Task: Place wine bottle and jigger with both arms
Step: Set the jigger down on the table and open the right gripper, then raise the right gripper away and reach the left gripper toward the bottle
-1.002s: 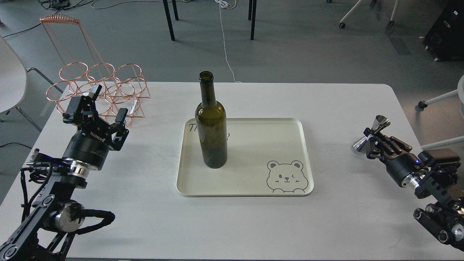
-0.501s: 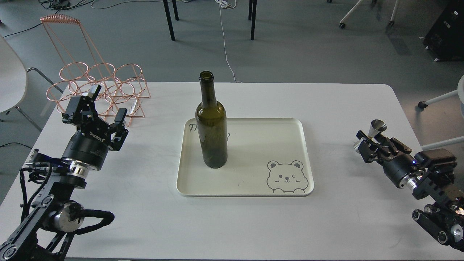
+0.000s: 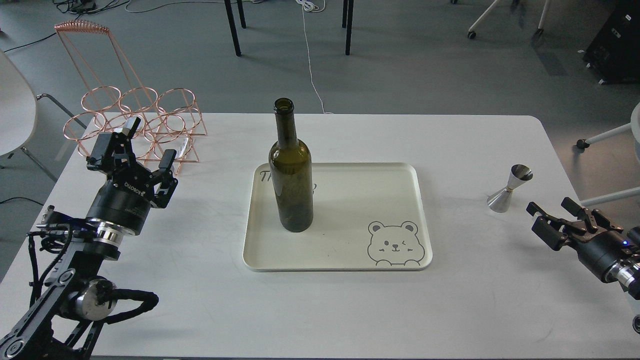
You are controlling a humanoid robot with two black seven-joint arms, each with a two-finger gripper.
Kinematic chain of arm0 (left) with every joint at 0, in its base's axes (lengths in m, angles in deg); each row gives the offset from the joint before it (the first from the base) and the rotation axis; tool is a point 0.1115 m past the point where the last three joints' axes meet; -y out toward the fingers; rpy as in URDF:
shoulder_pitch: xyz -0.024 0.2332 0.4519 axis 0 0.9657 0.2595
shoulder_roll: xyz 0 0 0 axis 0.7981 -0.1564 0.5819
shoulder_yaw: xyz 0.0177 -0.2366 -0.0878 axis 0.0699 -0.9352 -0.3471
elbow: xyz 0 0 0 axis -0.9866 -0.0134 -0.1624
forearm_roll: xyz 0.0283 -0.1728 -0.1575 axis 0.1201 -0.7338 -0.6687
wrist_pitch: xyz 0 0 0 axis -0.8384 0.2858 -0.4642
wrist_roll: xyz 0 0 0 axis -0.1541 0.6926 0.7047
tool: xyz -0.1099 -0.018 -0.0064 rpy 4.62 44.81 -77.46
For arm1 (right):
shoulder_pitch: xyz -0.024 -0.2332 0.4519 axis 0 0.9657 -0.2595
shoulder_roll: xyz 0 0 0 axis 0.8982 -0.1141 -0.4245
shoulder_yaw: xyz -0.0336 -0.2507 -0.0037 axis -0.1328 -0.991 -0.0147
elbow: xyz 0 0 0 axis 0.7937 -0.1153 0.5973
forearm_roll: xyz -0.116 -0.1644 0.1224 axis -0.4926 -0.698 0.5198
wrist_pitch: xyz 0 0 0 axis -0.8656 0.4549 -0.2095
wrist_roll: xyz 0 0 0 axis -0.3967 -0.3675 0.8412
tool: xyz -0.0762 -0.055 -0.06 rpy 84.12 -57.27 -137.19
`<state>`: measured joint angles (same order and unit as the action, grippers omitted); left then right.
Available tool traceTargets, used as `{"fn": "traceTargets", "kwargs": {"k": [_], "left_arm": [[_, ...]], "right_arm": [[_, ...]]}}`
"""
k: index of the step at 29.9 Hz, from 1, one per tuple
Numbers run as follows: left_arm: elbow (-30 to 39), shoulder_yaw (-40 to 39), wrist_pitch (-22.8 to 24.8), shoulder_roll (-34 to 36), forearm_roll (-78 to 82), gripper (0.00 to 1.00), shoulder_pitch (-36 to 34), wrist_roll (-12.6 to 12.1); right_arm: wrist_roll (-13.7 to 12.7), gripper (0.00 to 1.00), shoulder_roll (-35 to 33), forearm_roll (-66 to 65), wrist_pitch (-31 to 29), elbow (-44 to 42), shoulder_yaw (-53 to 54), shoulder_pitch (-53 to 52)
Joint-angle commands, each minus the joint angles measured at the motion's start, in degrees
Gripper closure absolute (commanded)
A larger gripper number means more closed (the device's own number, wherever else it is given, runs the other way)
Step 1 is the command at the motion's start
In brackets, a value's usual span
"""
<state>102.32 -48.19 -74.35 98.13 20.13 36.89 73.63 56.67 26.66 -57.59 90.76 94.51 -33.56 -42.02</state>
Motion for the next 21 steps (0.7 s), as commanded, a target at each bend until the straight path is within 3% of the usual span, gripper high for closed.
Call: {"fn": "traceTargets", "kwargs": {"k": [1,9,11,17,21], "left_arm": [[-0.01,0.02,0.0,-0.02,0.01,0.02,0.08,0.0],[1.66,-0.07,0.0,0.15,0.01,0.02,0.69,0.0],[1.75,-0.07,0.0,0.15,0.09,0.02,0.69,0.0],[1.84,-0.07,-0.18,0.77,0.1,0.02,0.69,1.05],[1.93,-0.07,-0.09,1.99,0.27,0.02,0.69,2.71]], "right_arm": [[0.0,0.1,-4.69,12.93,0.0,10.54,-7.4,-0.58],[0.0,0.09,-16.47,30.09,0.0,37.45,-9.0,-8.21],[0.0,0.08,-17.44,35.09,-5.03,40.62,-8.04,-11.46],[0.0,0.06,-12.63,59.59,-21.82,39.33,-6.01,-21.39],[0.0,0.06,-5.95,70.16,-28.16,35.81,-4.96,-25.18]]}}
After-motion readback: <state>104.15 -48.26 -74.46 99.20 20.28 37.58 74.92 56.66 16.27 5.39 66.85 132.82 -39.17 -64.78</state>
